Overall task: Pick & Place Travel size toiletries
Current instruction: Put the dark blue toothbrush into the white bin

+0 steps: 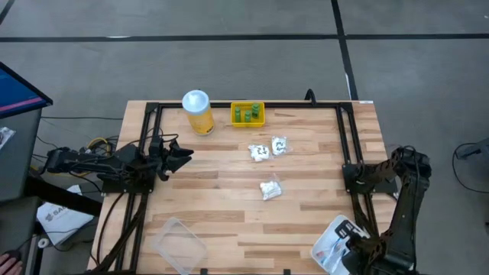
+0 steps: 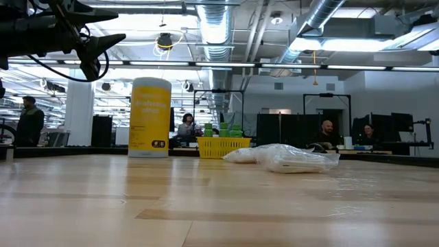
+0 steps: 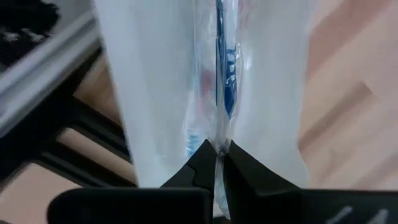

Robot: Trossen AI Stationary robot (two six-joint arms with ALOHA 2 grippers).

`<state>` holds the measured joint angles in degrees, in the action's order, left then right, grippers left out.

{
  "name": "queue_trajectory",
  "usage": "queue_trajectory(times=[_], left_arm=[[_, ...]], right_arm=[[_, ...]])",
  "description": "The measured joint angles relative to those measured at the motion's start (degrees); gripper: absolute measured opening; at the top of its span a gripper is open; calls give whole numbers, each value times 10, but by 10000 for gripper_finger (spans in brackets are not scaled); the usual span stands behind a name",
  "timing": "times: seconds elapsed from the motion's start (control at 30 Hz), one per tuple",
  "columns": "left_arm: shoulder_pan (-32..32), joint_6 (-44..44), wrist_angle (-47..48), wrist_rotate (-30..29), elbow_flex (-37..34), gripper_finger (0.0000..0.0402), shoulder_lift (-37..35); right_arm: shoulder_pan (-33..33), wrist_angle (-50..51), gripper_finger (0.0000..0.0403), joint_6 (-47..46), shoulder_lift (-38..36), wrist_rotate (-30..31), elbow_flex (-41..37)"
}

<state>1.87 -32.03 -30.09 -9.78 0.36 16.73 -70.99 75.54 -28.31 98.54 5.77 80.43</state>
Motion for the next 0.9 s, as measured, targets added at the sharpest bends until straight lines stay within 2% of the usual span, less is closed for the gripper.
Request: queue_trajectory(times=[0.4, 0.67, 0.9], left_arm=[[0, -1, -10, 0, 0, 172, 0], [0, -4, -16, -1, 0, 172, 0], [0, -4, -23, -10, 0, 172, 0]], right_arm=[[39, -54, 20, 20, 0, -38, -60], [47, -44, 45, 49, 0, -75, -68], [55, -41, 72, 49, 0, -78, -68]])
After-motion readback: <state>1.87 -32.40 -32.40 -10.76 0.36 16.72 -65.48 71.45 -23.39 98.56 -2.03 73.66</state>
